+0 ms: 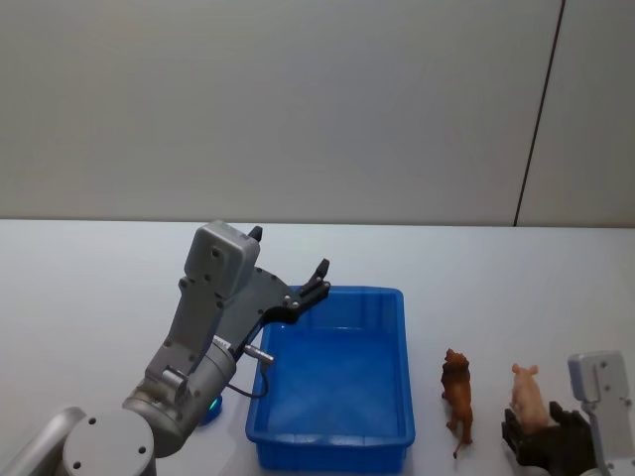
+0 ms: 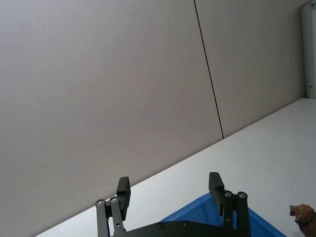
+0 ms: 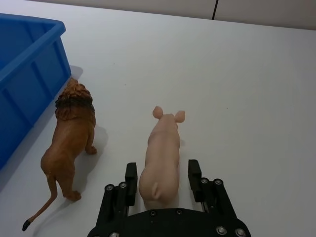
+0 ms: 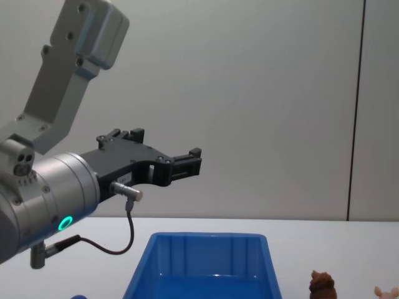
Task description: Pick up the two dolls from the table and place them into the box.
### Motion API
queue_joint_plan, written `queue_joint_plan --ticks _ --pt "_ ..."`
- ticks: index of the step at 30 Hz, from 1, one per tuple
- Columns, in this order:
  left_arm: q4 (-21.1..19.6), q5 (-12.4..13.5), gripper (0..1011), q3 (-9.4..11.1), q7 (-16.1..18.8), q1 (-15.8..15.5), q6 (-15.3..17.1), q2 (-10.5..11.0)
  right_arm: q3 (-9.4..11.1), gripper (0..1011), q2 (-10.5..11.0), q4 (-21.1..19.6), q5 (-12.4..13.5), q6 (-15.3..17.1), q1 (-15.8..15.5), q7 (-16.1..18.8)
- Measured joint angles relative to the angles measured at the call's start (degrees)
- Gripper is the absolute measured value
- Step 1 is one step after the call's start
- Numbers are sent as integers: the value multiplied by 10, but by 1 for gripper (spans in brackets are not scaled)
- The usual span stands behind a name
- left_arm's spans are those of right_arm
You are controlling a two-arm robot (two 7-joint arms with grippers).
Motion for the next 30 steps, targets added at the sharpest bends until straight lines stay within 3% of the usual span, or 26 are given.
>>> queue_joint_plan --ticks 4,10,30 --pt "0 0 1001 0 0 0 0 0 1 519 -2 7 -1 -9 1 2" --pt "0 0 1002 0 0 0 0 0 2 386 -3 10 -2 -18 2 4" --pt "0 0 1001 0 0 0 0 0 7 381 2 -39 -26 -78 -9 16"
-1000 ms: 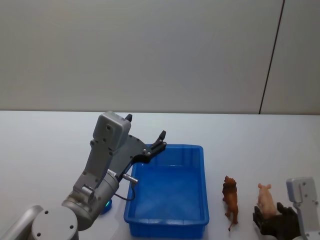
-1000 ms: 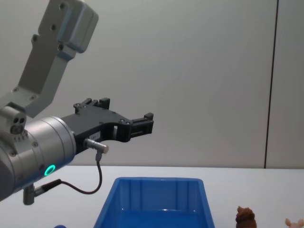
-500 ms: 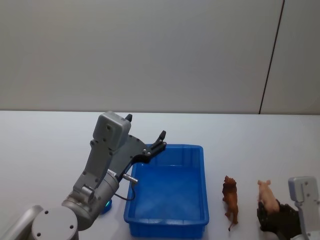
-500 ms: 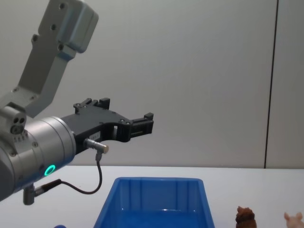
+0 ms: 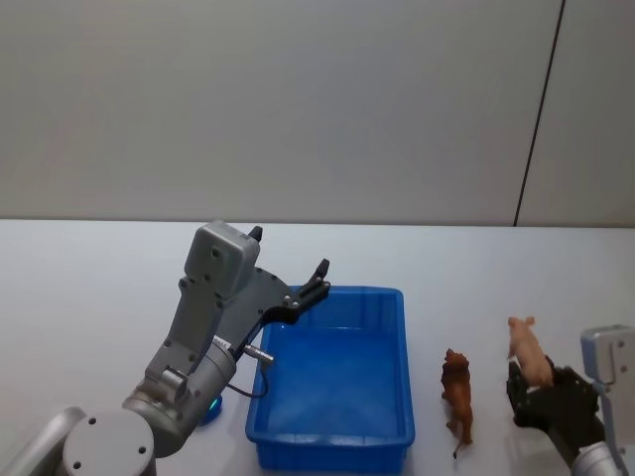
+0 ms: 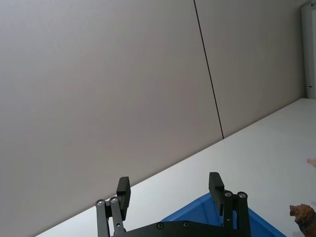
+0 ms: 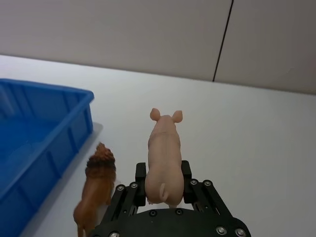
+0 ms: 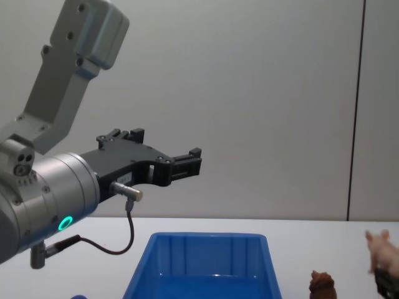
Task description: Pick up the two dolls from the table and place them into the box.
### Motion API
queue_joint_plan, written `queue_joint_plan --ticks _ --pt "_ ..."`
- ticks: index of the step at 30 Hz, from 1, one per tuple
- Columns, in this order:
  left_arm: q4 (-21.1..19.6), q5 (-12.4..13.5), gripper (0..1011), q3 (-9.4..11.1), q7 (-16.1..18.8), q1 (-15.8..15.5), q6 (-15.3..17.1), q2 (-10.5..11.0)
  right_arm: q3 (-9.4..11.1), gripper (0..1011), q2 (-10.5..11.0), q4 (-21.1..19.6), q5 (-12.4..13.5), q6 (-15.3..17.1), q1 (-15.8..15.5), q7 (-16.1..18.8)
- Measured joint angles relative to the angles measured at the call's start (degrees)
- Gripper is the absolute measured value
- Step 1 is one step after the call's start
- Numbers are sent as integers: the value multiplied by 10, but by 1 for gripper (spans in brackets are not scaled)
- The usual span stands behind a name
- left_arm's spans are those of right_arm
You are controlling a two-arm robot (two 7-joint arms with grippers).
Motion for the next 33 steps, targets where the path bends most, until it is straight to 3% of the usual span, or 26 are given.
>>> queue_joint_plan --ticks 18,33 --pt "0 0 1001 0 0 0 0 0 -4 381 -1 -22 -15 -55 19 112" --pt "0 0 1002 0 0 0 0 0 -22 381 -30 29 -23 -71 77 236"
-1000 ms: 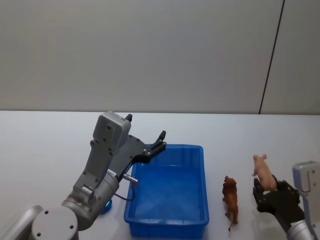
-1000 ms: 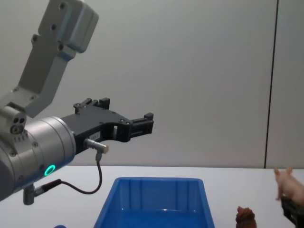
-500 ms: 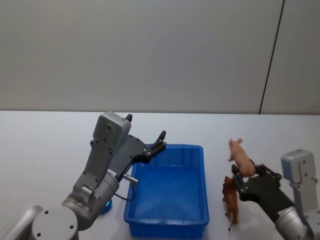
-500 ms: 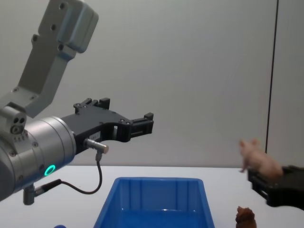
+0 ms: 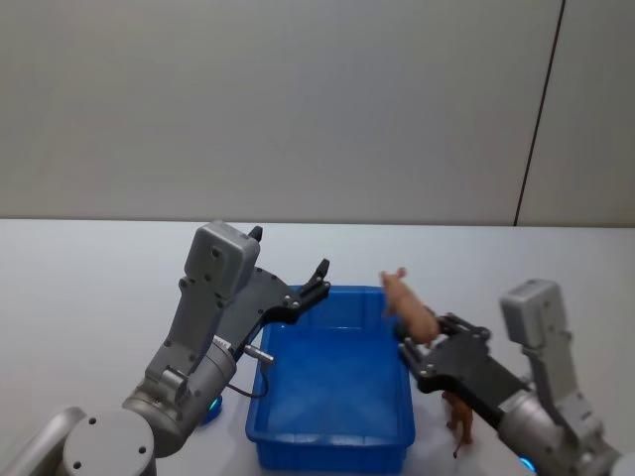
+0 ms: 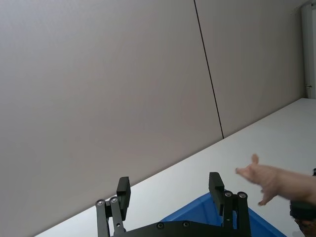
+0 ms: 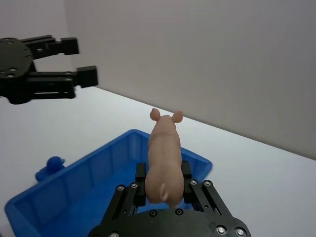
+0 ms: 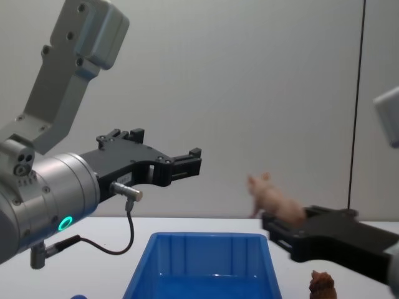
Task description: Pick up the two dolls from the table and place them into the box.
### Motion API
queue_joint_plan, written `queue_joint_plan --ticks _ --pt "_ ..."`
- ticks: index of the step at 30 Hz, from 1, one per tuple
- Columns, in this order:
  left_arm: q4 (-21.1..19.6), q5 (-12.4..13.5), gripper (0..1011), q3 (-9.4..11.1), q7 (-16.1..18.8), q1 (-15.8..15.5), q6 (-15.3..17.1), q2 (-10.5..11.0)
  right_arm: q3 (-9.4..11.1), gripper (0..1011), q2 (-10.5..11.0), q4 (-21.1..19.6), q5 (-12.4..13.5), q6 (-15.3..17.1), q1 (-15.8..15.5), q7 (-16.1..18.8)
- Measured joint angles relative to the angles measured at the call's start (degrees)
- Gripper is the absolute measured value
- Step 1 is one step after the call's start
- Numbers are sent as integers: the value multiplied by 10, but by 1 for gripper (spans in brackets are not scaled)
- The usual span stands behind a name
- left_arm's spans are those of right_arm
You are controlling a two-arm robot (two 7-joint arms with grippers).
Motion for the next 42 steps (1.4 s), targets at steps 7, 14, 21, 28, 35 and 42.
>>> queue_joint_plan --ticks 7,14,21,28,35,42 --pt "0 0 1002 0 0 0 0 0 -15 381 -27 51 -11 6 42 50" --pt "0 0 1001 0 0 0 0 0 -27 595 -50 102 -23 19 78 76" --pt "0 0 1001 0 0 0 0 0 -35 793 -66 139 -32 28 102 80" --pt "0 0 1001 0 0 0 0 0 -38 976 -70 145 -34 31 107 62" --pt "0 0 1001 0 0 0 0 0 -37 1001 -64 118 -34 30 91 27" --pt "0 0 1001 0 0 0 0 0 -33 1001 -49 77 -29 33 61 -19"
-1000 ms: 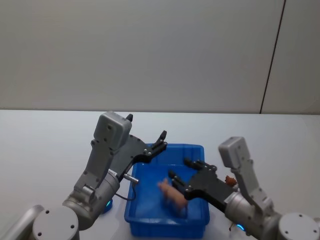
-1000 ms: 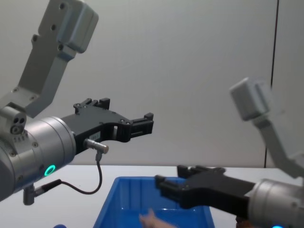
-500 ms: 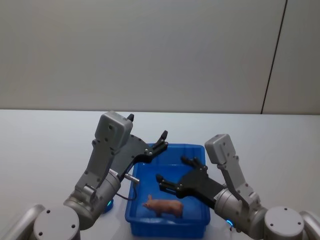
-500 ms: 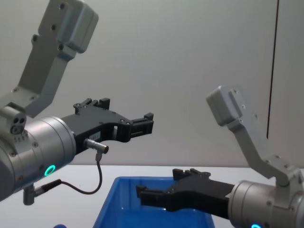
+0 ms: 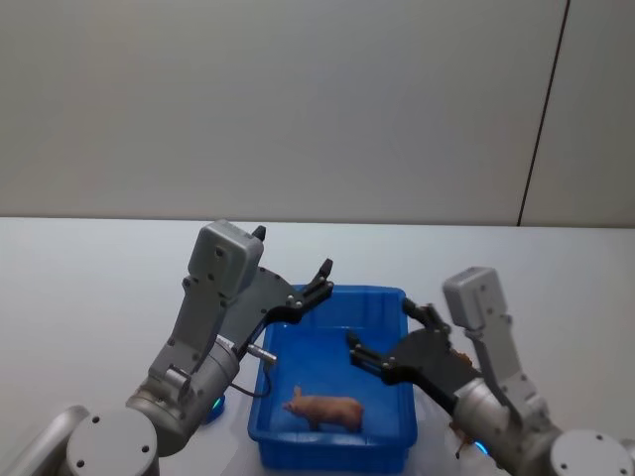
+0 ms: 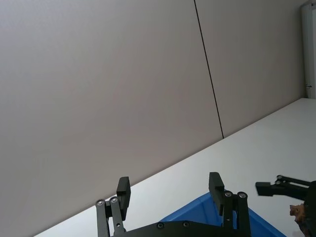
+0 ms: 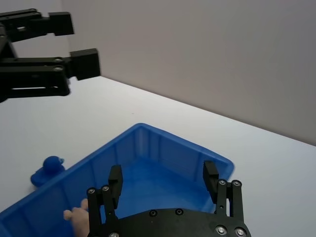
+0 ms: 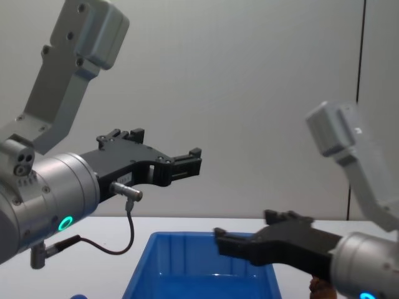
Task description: Pick up the two dolls from the table and place them into the box.
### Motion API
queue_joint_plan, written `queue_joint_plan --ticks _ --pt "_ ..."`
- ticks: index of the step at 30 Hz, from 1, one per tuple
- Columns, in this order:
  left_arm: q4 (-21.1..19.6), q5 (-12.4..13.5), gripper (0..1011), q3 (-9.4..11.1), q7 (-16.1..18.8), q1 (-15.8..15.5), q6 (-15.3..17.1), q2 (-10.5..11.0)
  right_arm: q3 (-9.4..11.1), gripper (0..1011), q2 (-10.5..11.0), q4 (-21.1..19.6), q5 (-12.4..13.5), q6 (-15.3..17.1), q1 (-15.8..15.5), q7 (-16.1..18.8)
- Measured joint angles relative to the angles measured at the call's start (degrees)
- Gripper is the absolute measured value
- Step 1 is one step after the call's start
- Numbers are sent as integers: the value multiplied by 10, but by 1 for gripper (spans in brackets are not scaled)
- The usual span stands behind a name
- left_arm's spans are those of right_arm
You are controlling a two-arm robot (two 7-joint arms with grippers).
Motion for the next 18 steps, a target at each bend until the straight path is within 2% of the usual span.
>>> queue_joint_plan --ticks 8,18 --pt "0 0 1001 0 0 0 0 0 7 1001 21 -48 4 15 -38 -55" --pt "0 0 1002 0 0 0 0 0 14 1001 49 -101 2 54 -90 -122"
